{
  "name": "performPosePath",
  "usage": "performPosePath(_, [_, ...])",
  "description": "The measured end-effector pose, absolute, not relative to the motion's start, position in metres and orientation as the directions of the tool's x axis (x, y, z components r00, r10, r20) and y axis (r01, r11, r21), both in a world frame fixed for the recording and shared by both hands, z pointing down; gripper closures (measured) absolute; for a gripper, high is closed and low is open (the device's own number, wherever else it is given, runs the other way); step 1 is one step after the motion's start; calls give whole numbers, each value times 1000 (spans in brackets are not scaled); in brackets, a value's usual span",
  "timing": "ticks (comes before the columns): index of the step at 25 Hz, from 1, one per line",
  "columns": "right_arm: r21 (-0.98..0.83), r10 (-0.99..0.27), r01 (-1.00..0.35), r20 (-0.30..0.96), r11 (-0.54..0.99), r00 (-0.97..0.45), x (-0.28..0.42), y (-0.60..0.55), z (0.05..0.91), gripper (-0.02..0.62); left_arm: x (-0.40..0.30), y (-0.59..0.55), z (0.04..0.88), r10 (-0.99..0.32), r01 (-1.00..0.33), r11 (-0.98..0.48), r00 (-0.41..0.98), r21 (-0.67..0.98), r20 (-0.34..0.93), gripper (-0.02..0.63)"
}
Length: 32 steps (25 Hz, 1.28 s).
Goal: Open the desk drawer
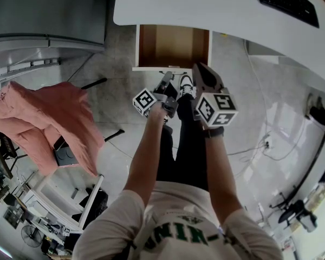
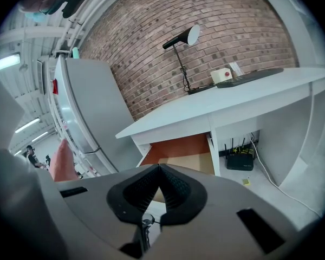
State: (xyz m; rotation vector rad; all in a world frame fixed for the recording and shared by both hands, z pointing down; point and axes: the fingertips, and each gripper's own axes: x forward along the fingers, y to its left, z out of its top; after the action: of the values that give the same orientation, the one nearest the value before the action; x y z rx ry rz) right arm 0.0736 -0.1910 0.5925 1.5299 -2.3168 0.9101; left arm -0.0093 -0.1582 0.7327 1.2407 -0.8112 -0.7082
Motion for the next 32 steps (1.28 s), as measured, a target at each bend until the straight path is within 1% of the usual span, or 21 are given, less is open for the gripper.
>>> performPosePath(12, [-379, -750, -883, 490, 276, -444, 70, -183, 592, 592, -12, -138, 752, -823, 26, 242, 535, 970, 191, 586])
performPosePath(19, [-359, -746, -891, 504, 277, -435, 81, -177, 597, 592, -14, -130, 788, -809, 6, 318, 522, 948, 268, 588])
performPosePath(29, [-342, -735, -894, 519, 290, -436, 87, -169, 604, 592, -16, -128, 817, -804, -7, 356, 507, 935, 310, 591])
performPosePath(32, [-340, -731, -893, 523, 294, -439, 88, -166, 607, 592, -16, -128, 820, -810, -2, 342, 506, 940, 297, 591])
